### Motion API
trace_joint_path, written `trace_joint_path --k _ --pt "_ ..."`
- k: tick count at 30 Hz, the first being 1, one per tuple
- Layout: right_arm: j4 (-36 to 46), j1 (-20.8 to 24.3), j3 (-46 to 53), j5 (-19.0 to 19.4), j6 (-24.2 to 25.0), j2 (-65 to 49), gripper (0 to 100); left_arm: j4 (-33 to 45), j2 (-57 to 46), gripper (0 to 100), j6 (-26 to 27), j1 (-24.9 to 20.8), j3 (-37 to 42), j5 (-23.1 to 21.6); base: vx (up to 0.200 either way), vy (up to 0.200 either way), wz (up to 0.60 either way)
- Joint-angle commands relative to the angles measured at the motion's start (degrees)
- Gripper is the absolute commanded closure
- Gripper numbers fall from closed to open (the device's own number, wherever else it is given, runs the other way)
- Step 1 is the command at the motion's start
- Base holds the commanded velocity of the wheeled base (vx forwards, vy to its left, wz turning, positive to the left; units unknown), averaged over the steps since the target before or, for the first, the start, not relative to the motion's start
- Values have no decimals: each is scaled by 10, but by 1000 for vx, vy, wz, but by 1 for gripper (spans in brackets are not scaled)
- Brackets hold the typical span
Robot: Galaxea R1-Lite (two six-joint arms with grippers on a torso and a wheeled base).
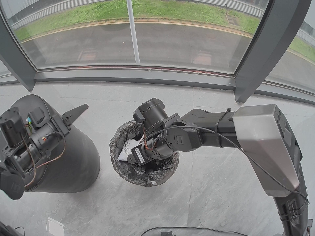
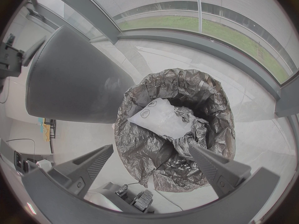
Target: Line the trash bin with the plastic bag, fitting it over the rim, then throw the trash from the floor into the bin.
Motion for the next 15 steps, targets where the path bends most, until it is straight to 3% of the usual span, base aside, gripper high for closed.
trace_joint_path --k 1,3,9,10,12,15 --pt "-38 -3 0 0 -36 10 0 144 -248 0 10 -3 22 8 0 0 0" --pt "-55 -3 0 -1 -40 18 0 200 -300 0 24 -2 23 17 0 0 0" --pt "-71 0 0 -20 -41 32 0 424 -479 0 126 -2 24 105 0 0 0" --pt "-71 0 0 -21 -41 32 0 430 -482 0 128 -2 24 108 0 0 0" --pt "-76 3 0 -22 -44 31 0 538 -557 0 173 -2 22 149 0 0 0" --pt "-76 3 0 -22 -51 29 0 632 -626 0 209 -2 20 161 0 0 0"
